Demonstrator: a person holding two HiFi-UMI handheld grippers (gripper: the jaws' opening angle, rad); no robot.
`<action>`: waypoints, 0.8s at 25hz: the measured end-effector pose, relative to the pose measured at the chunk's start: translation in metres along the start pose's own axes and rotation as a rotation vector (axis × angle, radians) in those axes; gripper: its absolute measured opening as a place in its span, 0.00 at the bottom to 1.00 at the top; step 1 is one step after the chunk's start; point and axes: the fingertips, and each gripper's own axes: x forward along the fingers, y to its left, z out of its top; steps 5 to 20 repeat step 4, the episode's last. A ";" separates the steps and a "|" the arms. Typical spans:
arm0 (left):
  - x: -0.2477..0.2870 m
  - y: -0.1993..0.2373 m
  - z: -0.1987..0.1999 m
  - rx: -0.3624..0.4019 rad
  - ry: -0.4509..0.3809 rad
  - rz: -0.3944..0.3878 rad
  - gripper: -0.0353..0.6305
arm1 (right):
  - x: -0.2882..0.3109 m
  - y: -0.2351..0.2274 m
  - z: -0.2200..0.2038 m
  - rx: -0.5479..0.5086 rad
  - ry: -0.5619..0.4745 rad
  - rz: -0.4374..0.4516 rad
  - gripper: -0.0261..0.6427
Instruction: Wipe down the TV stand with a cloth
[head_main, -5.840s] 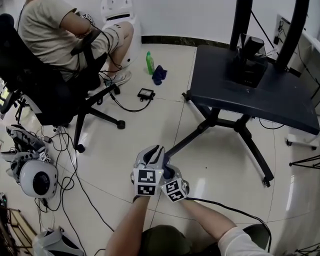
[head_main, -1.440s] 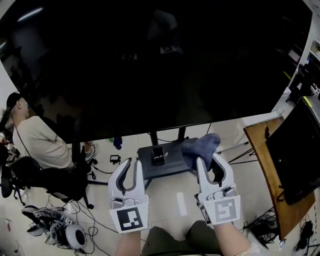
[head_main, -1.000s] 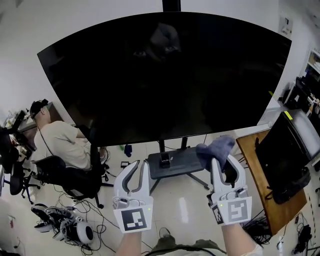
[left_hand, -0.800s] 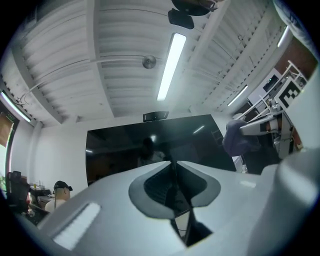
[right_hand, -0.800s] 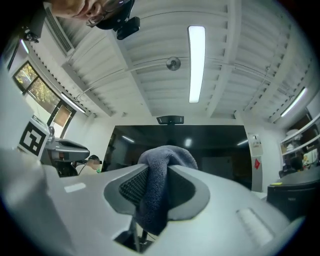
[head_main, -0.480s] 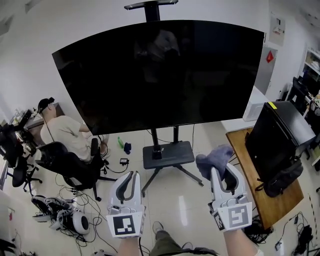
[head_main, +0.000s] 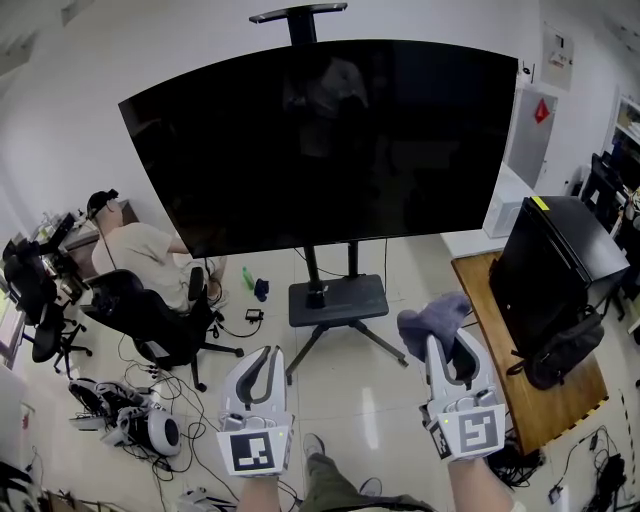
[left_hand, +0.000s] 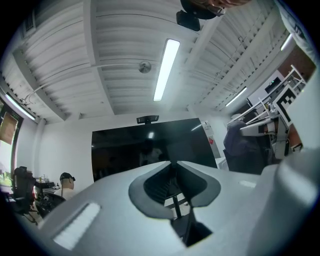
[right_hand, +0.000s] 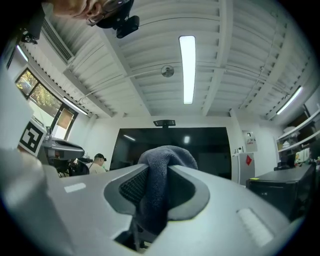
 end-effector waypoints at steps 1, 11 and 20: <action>-0.002 -0.004 0.002 -0.002 -0.011 -0.008 0.32 | -0.004 -0.003 0.002 0.001 -0.002 -0.002 0.19; -0.008 -0.014 0.004 -0.011 -0.023 -0.024 0.32 | -0.016 -0.008 0.006 0.001 -0.004 -0.004 0.19; -0.008 -0.014 0.004 -0.011 -0.023 -0.024 0.32 | -0.016 -0.008 0.006 0.001 -0.004 -0.004 0.19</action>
